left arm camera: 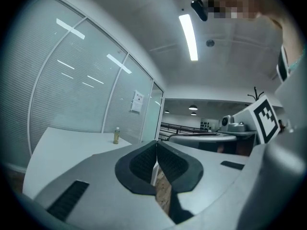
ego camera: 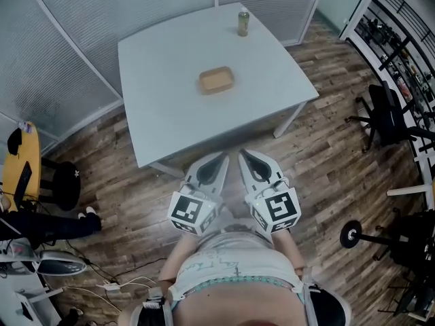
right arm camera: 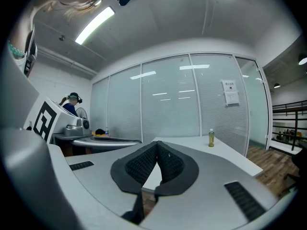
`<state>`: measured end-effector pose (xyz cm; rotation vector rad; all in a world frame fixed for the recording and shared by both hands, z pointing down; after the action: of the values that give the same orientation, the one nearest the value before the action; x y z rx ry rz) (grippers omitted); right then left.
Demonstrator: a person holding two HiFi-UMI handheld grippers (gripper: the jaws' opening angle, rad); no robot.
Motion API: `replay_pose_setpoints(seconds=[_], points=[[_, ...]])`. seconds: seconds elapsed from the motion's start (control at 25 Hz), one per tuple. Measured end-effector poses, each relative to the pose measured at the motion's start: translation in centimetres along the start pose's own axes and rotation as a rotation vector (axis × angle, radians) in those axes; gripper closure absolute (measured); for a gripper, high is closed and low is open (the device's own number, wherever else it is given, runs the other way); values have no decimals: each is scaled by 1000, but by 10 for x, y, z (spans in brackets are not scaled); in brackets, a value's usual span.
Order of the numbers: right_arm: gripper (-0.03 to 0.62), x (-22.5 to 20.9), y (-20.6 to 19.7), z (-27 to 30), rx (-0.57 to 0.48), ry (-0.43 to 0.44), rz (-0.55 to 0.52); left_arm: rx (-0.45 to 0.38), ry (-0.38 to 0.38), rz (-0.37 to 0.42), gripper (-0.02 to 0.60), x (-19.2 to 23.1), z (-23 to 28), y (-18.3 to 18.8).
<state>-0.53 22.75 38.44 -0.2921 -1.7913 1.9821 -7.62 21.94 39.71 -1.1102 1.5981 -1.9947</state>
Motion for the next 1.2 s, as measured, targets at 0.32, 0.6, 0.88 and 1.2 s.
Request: replay_pose_setpoints(seconds=[0.32, 0.6, 0.88, 1.2], points=[[594, 8, 1, 25, 10, -18, 4, -7, 1, -4, 578, 29, -3, 11], [594, 13, -4, 43, 43, 18, 8, 22, 40, -21, 578, 48, -2, 9], [594, -8, -5, 74, 36, 49, 18, 18, 75, -38, 578, 73, 22, 16], [594, -58, 10, 124, -2, 86, 6, 13, 98, -6, 578, 99, 79, 42]])
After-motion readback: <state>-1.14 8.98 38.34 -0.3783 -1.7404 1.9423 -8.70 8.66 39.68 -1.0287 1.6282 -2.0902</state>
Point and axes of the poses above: the fingertips, and each gripper's own axes: z forward along the fingers, x to its left, y out of its top, the point moved 3 cm from there along -z, backward along the fingers, and after that the axes turned 9 degrees about -z, right-handed, at the moved point
